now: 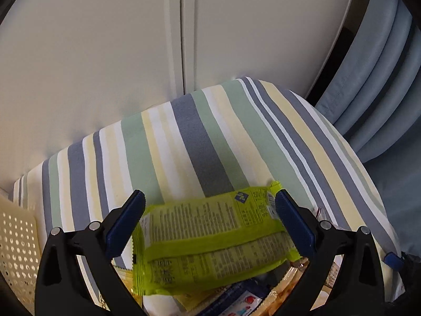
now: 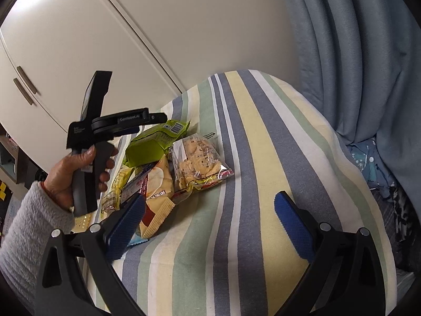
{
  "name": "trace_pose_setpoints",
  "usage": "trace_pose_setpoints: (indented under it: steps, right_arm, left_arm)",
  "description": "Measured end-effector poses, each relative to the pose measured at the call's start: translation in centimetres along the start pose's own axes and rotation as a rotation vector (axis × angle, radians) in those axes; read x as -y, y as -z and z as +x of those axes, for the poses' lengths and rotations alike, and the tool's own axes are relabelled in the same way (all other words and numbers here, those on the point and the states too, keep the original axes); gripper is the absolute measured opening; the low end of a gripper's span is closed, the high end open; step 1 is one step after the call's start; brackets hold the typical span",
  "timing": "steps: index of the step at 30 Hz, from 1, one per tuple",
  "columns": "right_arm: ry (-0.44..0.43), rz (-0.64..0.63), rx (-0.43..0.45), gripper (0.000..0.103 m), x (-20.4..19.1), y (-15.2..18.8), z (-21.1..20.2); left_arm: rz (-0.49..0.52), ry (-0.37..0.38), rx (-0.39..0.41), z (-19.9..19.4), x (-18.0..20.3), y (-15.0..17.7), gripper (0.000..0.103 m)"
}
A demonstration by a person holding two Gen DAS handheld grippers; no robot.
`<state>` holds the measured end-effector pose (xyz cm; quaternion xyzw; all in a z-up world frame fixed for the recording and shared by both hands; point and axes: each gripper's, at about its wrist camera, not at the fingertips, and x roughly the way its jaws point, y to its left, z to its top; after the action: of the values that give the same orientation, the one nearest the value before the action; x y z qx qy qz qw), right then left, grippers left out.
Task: Organize snacks
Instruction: 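Grasp the lime-green long pack with the left tool and lift it, then carry the lime-green pack into the basket with the left tool while the right tool grasps the brown red-label bag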
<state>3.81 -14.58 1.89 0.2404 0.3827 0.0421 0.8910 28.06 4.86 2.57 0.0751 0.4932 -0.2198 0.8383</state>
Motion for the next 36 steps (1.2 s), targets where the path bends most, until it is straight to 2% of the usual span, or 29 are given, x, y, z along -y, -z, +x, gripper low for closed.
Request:
trace_pose_setpoints:
  steps: [4,8,11,14,20,22,28,30,31,32,36]
  right_arm:
    - [0.003,-0.001,-0.002,0.098,0.0,0.0,0.0]
    - [0.007,-0.004,-0.005,0.098,-0.1,0.2,0.1]
    - [0.011,-0.005,-0.008,0.098,-0.3,0.1,0.4]
    - [0.01,-0.004,-0.007,0.098,-0.2,-0.1,0.4]
    - [0.014,-0.004,-0.008,0.098,-0.3,-0.2,0.5]
    - [0.006,0.006,-0.008,0.098,-0.3,-0.2,0.5]
    - [0.003,0.011,-0.004,0.098,-0.2,-0.2,0.4]
    - [0.003,0.013,-0.001,0.098,0.0,-0.2,0.4]
    - [0.002,0.013,-0.001,0.098,0.0,-0.1,0.4]
    - [0.002,0.013,0.0,0.098,0.1,-0.1,0.4]
    - [0.009,0.011,-0.001,0.098,0.1,-0.1,0.3]
  left_arm:
    - [-0.016,0.104,-0.045,1.6,-1.1,-1.2,0.1]
    - [-0.072,0.195,-0.088,2.5,-2.2,-1.0,0.1]
    - [-0.07,0.247,-0.078,1.6,-2.4,-0.2,0.1]
    - [-0.037,0.282,-0.07,-0.1,-2.5,1.3,0.1]
    - [0.059,0.299,-0.079,-2.4,-1.0,4.5,0.1]
    - [0.085,0.287,-0.082,-2.9,-0.2,5.2,0.1]
    - [0.119,0.108,-0.113,-1.7,1.3,5.1,0.1]
    - [0.112,0.075,-0.113,-1.0,1.4,4.8,0.093]
    - [0.096,0.086,-0.113,-0.8,1.3,4.7,0.082]
    - [0.073,0.08,-0.113,-0.7,1.0,4.6,0.075]
    - [0.01,0.094,-0.078,-1.1,0.2,4.6,0.071]
